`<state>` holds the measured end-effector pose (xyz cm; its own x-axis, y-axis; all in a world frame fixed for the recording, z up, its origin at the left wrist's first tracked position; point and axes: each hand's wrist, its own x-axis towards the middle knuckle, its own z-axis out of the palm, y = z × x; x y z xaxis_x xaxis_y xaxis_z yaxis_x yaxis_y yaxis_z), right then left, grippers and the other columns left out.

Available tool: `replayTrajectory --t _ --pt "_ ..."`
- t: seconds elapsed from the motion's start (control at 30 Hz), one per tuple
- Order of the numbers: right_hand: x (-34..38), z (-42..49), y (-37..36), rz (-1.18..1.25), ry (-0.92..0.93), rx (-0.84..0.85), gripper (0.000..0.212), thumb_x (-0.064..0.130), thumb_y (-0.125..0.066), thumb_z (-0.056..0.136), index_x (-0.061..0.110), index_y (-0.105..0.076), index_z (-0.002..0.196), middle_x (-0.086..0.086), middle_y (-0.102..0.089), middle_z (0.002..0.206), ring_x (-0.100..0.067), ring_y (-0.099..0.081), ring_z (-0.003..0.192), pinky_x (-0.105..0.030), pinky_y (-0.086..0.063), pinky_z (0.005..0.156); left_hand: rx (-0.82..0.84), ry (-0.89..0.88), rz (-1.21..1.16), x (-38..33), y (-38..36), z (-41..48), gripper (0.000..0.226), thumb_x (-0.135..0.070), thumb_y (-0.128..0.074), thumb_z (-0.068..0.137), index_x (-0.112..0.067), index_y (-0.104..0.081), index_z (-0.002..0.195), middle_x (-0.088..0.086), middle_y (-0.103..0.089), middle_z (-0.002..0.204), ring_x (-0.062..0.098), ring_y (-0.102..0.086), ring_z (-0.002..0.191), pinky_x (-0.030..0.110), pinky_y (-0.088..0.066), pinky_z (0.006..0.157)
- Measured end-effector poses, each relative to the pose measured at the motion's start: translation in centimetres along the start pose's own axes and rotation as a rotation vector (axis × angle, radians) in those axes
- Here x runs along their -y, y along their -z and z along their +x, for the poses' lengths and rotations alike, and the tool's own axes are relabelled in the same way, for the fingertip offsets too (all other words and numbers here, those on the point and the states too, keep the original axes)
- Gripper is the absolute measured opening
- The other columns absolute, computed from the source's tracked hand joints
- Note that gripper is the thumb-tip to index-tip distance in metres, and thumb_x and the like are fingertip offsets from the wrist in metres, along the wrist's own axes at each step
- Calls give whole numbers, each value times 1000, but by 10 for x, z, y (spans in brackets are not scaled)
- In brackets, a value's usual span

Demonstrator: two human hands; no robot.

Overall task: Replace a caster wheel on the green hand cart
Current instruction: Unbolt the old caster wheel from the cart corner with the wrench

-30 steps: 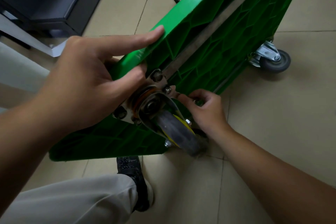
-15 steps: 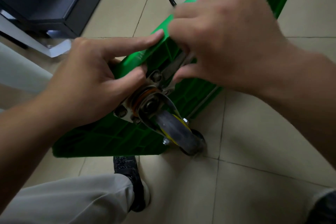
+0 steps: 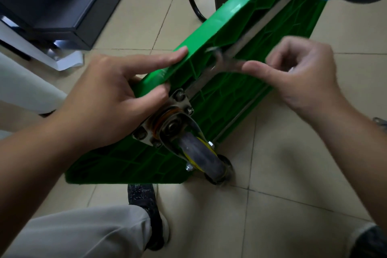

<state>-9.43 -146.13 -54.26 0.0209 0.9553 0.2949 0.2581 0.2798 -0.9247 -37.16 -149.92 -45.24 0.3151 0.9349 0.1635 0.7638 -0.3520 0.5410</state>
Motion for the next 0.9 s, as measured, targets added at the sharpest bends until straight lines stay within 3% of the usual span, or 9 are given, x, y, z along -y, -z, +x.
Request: replayTrajectory --t 0.07,0.17,0.2,0.27,0.33,0.43,0.53,0.73,0.9 --pt "-21 -15 -17 212 -148 -88 59 66 -84 65 13 -58 69 -9 -59 66 -12 -50 61 -25 -45 59 15 16 -14 -1 0 0 49 -30 -66 90 -48 -62 135 -27 -63 132 13 -72 110 43 -60 93" --pt "-47 -39 -53 377 -280 -118 55 71 -84 61 25 -56 62 12 -55 58 -3 -50 55 -12 -43 59 16 4 -4 -1 0 1 50 -26 -66 90 -39 -62 138 -22 -62 134 -7 -64 116 29 -55 100" --pt "-54 -48 -65 403 -311 -119 54 71 -85 61 25 -56 61 8 -58 58 -5 -57 57 -12 -45 60 14 3 0 -2 1 2 50 -25 -66 90 -37 -62 138 -21 -62 134 -9 -63 116 27 -54 100" --pt "-67 -68 -85 446 -393 -106 52 69 -87 63 25 -58 61 -17 -67 71 -30 -75 81 -16 -52 68 11 2 -6 -2 1 2 49 -25 -66 90 -38 -62 138 -22 -62 133 -9 -65 113 28 -56 97" --pt "-71 -85 -100 487 -483 -92 53 68 -87 64 24 -58 62 -34 -67 87 -49 -68 100 -18 -53 72 12 4 -16 -2 1 2 49 -25 -66 91 -38 -62 137 -23 -62 132 -6 -67 110 30 -58 94" --pt "-72 -102 -112 491 -544 -113 58 73 -85 61 24 -54 59 -13 -66 69 -28 -70 76 -14 -50 66 20 -1 -22 -2 0 2 48 -25 -65 91 -35 -62 137 -20 -61 134 -9 -62 116 25 -55 99" --pt "-67 -113 -116 491 -572 -108 58 75 -83 61 25 -52 57 10 -46 54 -7 -45 54 -13 -41 53 12 0 -7 -2 1 2 48 -25 -65 91 -35 -63 137 -18 -62 134 -7 -64 117 30 -57 98" --pt "-63 -119 -130 521 -647 -95 58 68 -78 58 17 -49 59 1 -43 53 -9 -38 51 -21 -32 49 2 5 7 -4 0 2 48 -25 -65 90 -37 -62 137 -18 -62 134 -5 -65 116 32 -57 98" --pt "-65 -114 -150 557 -726 -24 58 74 -76 47 20 -58 57 -11 -53 63 -22 -50 64 -36 -39 64 -3 22 32 -3 0 0 49 -28 -66 90 -44 -63 136 -28 -67 122 4 -74 89 31 -62 71"
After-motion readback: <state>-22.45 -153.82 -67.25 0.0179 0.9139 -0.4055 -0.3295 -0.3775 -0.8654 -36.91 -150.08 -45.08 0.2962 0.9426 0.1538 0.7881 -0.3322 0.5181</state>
